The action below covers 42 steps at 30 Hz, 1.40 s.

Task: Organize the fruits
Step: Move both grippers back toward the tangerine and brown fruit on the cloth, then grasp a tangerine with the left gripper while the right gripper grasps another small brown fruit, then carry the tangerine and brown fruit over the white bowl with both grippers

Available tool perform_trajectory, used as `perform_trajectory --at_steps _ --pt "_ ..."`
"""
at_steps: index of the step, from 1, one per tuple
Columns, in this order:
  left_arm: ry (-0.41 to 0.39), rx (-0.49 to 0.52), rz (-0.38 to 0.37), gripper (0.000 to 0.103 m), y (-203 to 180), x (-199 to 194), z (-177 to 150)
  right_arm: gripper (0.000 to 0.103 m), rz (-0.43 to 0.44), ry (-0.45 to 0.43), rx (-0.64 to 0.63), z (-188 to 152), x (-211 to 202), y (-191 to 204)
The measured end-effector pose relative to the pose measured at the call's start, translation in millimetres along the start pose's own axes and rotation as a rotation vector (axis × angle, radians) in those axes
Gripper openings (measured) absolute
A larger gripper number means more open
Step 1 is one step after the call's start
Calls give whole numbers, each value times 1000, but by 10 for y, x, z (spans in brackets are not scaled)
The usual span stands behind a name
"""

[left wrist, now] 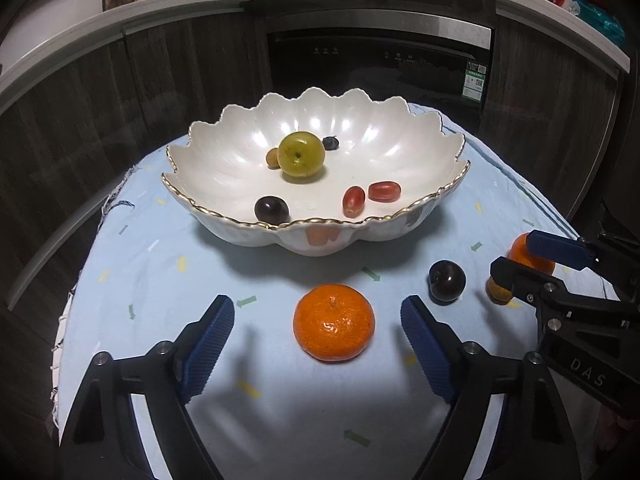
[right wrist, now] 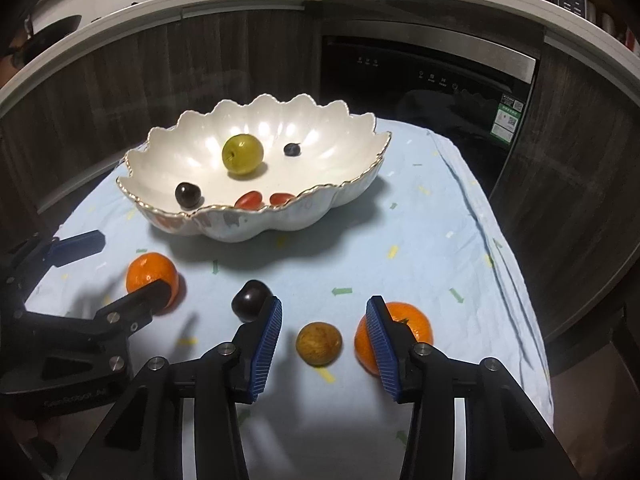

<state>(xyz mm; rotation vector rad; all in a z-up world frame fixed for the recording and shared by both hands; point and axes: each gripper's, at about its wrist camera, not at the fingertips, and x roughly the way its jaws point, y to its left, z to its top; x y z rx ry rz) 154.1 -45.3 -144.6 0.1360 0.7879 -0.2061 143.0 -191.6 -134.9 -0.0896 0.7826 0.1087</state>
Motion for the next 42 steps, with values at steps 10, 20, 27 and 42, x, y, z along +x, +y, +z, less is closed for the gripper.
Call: perform_trajectory --at_steps 10,20,27,42 --pt "30 -10 -8 79 17 112 -24 33 15 50 -10 -58 115 46" --pt "70 -39 -50 63 45 211 -43 33 -30 66 -55 -95 176 103" --pt "92 -40 -56 52 30 260 -58 29 -60 70 -86 -109 186 134" --pt "93 -34 -64 43 12 187 -40 28 -45 63 -75 -87 142 122"
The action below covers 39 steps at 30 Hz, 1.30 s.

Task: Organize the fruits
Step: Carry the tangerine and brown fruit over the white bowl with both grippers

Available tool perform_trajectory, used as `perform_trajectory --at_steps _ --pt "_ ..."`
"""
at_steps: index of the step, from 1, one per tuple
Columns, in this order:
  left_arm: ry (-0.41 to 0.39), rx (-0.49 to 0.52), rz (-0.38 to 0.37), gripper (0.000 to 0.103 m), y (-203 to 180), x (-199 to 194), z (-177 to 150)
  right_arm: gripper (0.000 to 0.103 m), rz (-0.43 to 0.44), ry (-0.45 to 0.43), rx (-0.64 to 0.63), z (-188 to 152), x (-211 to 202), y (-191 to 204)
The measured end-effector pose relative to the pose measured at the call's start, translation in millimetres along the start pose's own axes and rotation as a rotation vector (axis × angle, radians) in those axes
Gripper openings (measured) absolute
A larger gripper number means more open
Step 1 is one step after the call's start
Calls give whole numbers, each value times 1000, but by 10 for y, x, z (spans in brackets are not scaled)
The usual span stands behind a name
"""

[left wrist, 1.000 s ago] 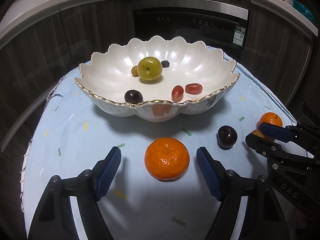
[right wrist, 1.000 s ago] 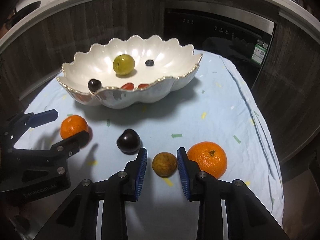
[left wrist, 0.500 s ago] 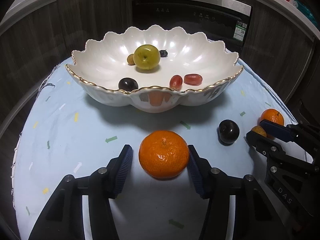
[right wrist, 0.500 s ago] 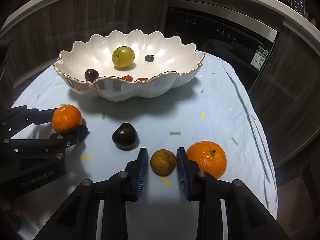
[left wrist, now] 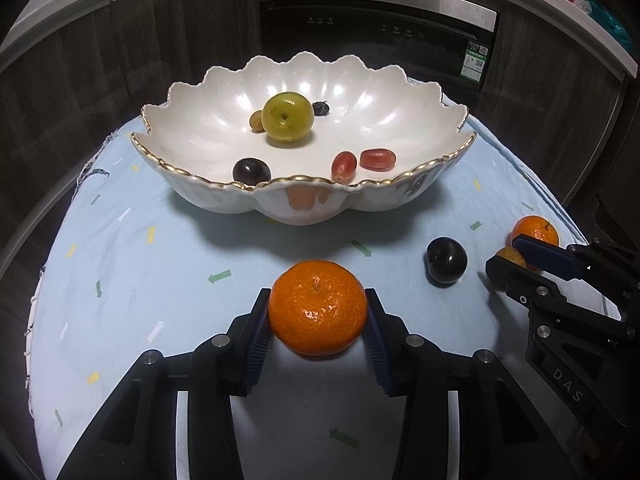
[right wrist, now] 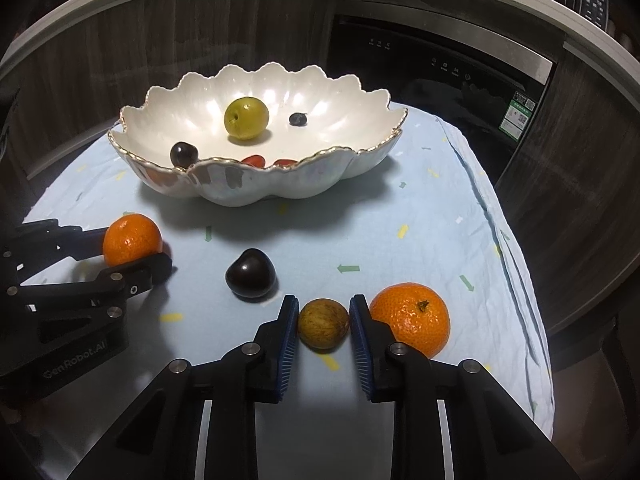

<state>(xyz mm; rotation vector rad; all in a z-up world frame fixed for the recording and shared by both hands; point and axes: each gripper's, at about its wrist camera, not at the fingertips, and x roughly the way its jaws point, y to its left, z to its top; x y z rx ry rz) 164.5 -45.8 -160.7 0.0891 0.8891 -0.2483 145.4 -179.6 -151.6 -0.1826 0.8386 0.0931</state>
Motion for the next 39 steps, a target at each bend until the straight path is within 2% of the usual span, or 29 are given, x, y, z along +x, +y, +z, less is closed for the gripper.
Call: perform_trajectory --at_steps 16,39 --pt "-45 -8 27 43 42 -255 99 28 14 -40 23 122 -153 -11" --pt "-114 -30 50 43 85 -645 483 28 31 -130 68 599 -438 -79"
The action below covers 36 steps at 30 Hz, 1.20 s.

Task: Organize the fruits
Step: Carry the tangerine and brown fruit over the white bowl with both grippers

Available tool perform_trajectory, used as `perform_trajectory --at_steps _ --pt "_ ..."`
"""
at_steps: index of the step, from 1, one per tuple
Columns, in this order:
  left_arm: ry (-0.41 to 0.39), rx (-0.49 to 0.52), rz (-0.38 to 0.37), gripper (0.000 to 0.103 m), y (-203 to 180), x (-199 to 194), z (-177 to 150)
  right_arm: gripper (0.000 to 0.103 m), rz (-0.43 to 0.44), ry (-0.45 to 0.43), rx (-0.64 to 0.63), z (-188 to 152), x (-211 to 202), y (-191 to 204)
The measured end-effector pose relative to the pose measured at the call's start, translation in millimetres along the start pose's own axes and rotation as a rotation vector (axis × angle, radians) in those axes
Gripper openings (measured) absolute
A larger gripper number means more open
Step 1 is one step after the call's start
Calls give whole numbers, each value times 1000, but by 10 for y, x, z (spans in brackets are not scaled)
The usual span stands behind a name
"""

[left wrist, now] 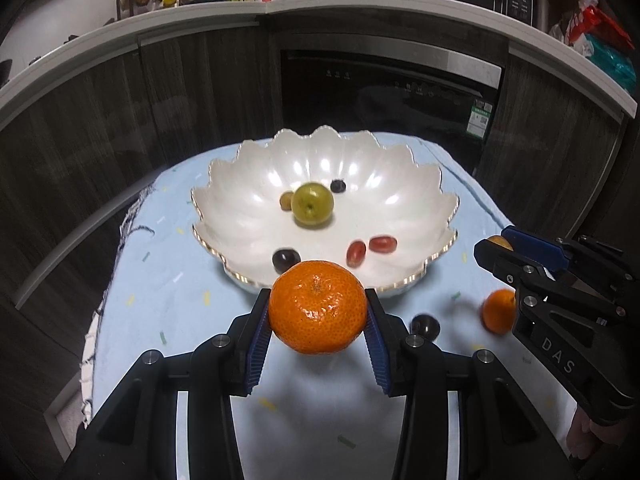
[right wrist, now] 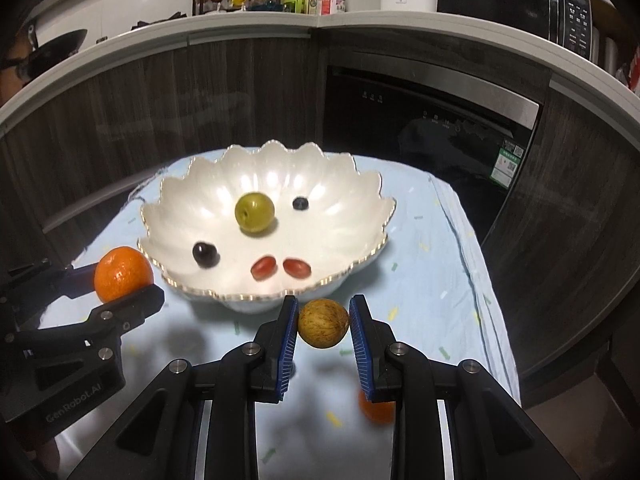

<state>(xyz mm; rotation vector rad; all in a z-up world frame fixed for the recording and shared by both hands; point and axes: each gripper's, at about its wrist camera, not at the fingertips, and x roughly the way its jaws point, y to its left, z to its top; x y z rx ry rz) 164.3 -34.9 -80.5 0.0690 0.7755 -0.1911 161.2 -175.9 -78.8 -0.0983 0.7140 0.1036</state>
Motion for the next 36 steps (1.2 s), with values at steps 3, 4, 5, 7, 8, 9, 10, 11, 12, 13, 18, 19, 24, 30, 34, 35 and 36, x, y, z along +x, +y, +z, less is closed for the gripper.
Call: perform_trajectory --at_steps 3,4,5,7,8,9,10,11,12,13,18,19,24,30,34,35,36 --pt "-14 -5 7 43 13 0 102 28 2 -13 3 107 4 4" --pt "-19 -7 8 43 16 5 139 28 3 -16 4 140 10 3" --pt "-21 -7 8 43 12 8 155 28 5 -20 6 175 16 1" --pt "-26 -6 8 43 4 34 215 28 6 -28 6 239 22 -1" --pt "-26 -5 8 43 4 46 229 28 7 -32 3 280 33 -4" --pt "-25 -5 6 43 -1 67 254 28 8 -35 2 311 44 -5" --pt "-22 -4 5 43 -7 92 277 28 8 -36 1 330 57 -12" --pt "-22 -3 5 43 -8 104 289 28 10 -36 1 362 80 -21" --pt "-20 -1 6 43 -13 129 307 28 11 -34 2 392 106 -31" --pt "-20 0 6 43 -15 150 321 28 11 -33 3 405 120 -33" --pt "-10 -13 14 43 34 260 377 28 10 -22 8 498 245 -80" --pt "-10 -17 19 43 56 285 398 28 10 -20 8 517 273 -85" --pt "-14 -32 40 43 160 399 504 28 6 -9 11 610 441 -84" --pt "-18 -44 64 43 281 553 616 28 -7 5 34 726 657 -119" --pt "-22 -40 72 43 309 633 678 28 -17 14 47 781 771 -152" --pt "-22 -41 72 43 313 643 685 28 -19 15 49 790 793 -155" --pt "-20 -43 70 43 327 668 695 28 -20 18 52 803 822 -159"
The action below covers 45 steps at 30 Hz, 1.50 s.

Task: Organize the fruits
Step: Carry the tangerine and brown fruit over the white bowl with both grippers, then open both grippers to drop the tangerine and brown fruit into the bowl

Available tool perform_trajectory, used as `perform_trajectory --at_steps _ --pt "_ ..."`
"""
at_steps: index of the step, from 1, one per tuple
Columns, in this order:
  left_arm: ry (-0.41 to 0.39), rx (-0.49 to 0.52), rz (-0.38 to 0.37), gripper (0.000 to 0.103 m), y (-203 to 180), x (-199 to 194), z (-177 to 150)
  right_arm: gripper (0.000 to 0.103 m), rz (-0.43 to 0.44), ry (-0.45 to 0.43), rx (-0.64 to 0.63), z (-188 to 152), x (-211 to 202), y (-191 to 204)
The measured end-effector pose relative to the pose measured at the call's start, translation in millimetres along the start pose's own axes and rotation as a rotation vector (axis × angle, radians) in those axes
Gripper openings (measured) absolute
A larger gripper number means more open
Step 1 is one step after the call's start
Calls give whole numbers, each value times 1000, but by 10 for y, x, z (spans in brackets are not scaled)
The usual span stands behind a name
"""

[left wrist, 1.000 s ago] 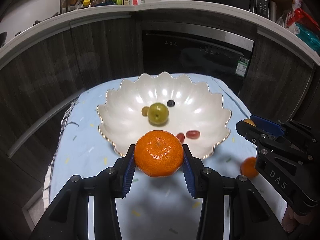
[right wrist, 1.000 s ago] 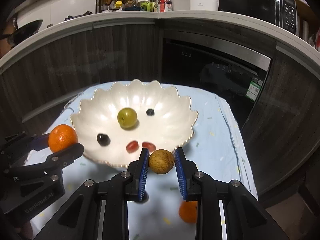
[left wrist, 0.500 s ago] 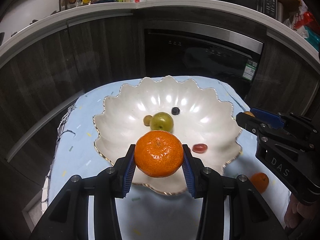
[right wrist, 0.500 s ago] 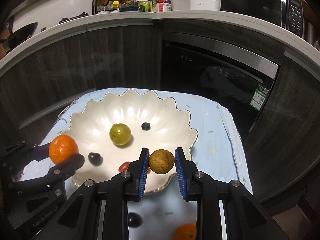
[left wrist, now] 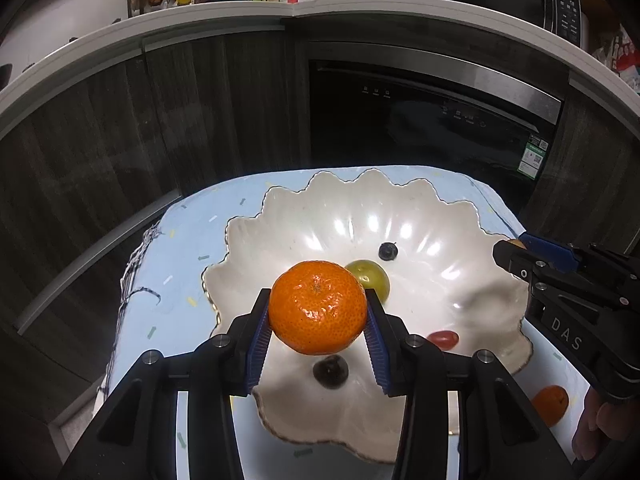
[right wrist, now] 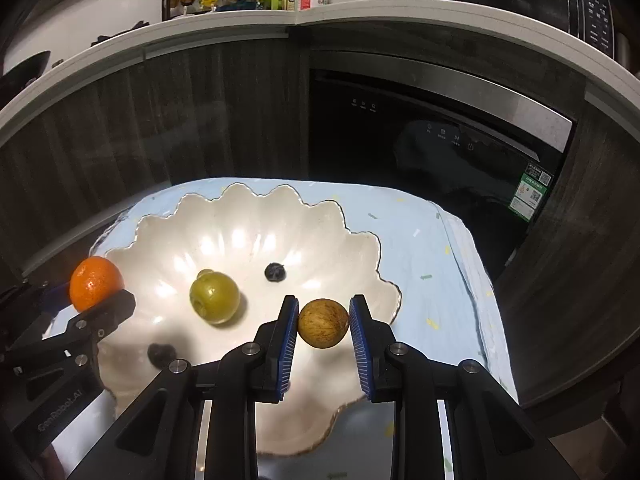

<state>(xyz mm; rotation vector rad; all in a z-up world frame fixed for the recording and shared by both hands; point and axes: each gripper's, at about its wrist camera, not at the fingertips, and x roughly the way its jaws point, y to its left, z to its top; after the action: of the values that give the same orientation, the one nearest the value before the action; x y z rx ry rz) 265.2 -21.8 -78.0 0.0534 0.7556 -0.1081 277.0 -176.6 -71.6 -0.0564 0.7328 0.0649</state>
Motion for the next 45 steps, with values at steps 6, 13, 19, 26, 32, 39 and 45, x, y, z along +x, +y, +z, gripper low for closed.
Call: perform_trajectory --at_steps 6,13,19,26,32,39,45 --pt "16 -14 2 43 64 147 49 28 -5 19 9 50 132 -4" --pt "41 -24 9 43 148 287 92 28 -3 44 24 104 267 6" --pt "65 -22 6 43 164 352 100 28 5 69 13 127 353 37" --pt "72 -11 18 44 144 376 99 28 10 93 4 139 422 25" --pt "44 -8 28 61 151 323 116 28 17 92 -8 151 408 44" --pt "30 -11 41 69 163 275 154 60 11 77 -12 172 373 44" --pt "13 -18 76 81 177 207 174 70 -18 37 -20 218 262 46"
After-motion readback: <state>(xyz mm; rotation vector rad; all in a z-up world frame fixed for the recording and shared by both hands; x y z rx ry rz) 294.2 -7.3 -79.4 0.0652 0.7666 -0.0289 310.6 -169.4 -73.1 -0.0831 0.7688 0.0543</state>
